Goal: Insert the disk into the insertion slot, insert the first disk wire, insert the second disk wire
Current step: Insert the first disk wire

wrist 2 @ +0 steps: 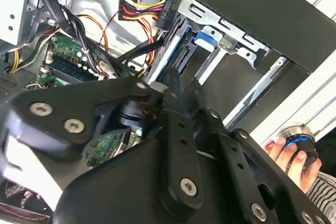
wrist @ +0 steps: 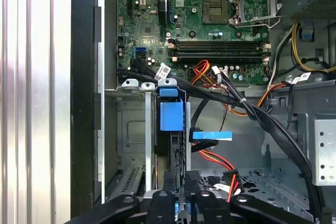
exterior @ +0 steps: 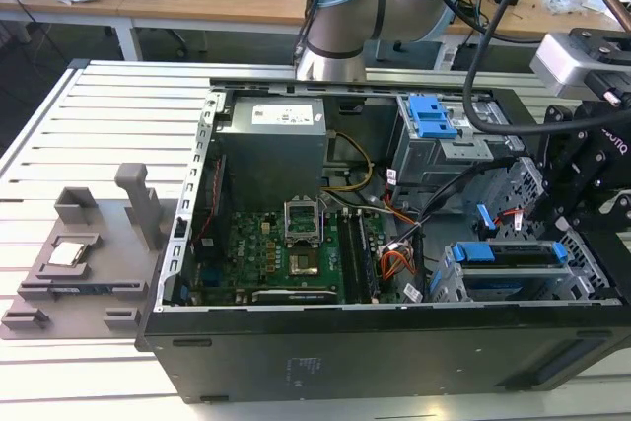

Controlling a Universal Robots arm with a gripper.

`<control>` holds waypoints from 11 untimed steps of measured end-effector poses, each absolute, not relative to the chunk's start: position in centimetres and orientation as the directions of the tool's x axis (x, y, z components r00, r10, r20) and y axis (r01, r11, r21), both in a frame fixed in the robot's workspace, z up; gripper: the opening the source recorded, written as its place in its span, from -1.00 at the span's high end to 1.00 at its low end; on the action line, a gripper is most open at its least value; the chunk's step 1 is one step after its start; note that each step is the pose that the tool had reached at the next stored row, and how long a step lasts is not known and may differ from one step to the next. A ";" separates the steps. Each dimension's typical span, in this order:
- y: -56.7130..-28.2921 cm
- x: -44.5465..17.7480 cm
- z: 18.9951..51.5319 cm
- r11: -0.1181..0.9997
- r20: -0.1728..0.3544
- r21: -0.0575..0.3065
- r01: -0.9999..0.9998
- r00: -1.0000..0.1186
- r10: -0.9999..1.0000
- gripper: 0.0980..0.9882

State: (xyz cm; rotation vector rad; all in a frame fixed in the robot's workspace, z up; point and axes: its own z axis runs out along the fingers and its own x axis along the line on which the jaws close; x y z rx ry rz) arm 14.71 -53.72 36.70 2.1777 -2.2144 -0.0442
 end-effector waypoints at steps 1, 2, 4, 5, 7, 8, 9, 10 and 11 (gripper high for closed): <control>-53.7 14.7 36.7 0.017 0.005 0.045 -0.999 -0.017 -1.000 0.54; -53.7 14.7 36.7 0.017 0.005 0.045 -0.999 -0.017 -1.000 0.54; -53.6 14.8 36.7 0.016 0.005 0.045 -0.999 -0.015 -1.000 0.54; -53.3 14.8 36.7 0.013 0.005 0.045 -0.999 -0.013 -1.000 0.54; -53.0 15.0 36.7 0.008 0.005 0.045 -0.999 -0.008 -1.000 0.54; -52.9 15.0 36.7 0.006 0.005 0.045 -0.999 -0.006 -1.000 0.54; -52.7 15.1 36.7 0.004 0.005 0.045 -0.999 -0.003 -1.000 0.54; -52.5 15.2 36.7 -0.001 0.005 0.045 -0.999 0.001 -1.000 0.54; -52.4 15.2 36.7 -0.012 0.005 0.045 -0.999 0.012 -1.000 0.54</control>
